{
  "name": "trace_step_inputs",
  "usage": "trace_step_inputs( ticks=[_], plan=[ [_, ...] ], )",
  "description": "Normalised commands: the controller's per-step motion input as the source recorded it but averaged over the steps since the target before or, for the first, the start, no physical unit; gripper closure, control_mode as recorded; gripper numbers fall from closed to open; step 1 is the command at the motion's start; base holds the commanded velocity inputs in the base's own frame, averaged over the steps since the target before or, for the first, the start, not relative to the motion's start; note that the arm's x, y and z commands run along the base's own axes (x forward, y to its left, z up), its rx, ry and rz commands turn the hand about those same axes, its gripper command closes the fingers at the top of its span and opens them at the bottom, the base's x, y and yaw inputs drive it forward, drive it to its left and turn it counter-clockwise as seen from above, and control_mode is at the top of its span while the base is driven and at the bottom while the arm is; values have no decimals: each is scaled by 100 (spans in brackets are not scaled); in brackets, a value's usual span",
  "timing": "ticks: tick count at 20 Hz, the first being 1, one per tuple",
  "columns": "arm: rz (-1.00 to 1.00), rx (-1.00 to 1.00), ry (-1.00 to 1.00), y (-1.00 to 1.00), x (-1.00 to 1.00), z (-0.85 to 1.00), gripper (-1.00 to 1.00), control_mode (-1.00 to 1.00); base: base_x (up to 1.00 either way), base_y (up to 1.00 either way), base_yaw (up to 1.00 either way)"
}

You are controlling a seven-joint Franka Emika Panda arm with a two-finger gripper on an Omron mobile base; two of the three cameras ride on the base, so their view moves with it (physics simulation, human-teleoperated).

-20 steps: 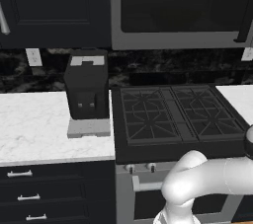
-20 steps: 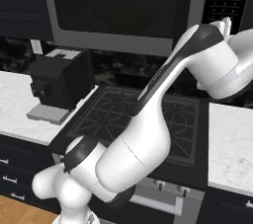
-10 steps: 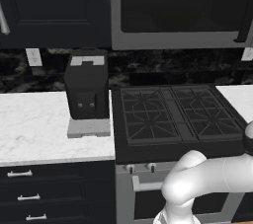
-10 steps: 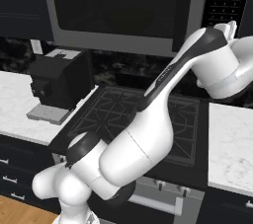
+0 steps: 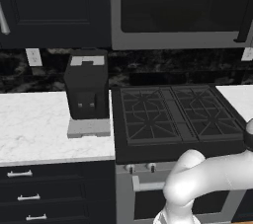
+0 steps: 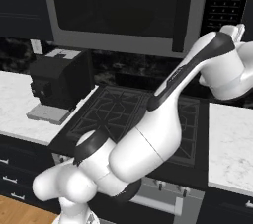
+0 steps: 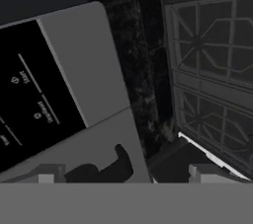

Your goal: Pick the carrot from the sink and place it in the bowl. Then pick the bowl and place it in the microwave. Then close the microwave door and press the start button.

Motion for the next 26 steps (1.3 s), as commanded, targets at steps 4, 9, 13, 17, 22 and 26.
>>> trace_step_inputs(
  ticks=[4,9,13,17,22,26],
  plan=[
    [0,7,0,0,21,20,-100,-100,0,0,0],
    [0,5,0,0,33,6,-100,-100,0,0,0],
    [0,6,0,-8,23,0,-100,-100,0,0,0],
    [0,8,-4,-30,1,0,-100,-100,0,0,0],
    [0,8,-5,-30,2,-3,-100,-100,0,0,0],
    [0,2,0,0,41,-16,-100,-100,0,0,0]
  ],
)
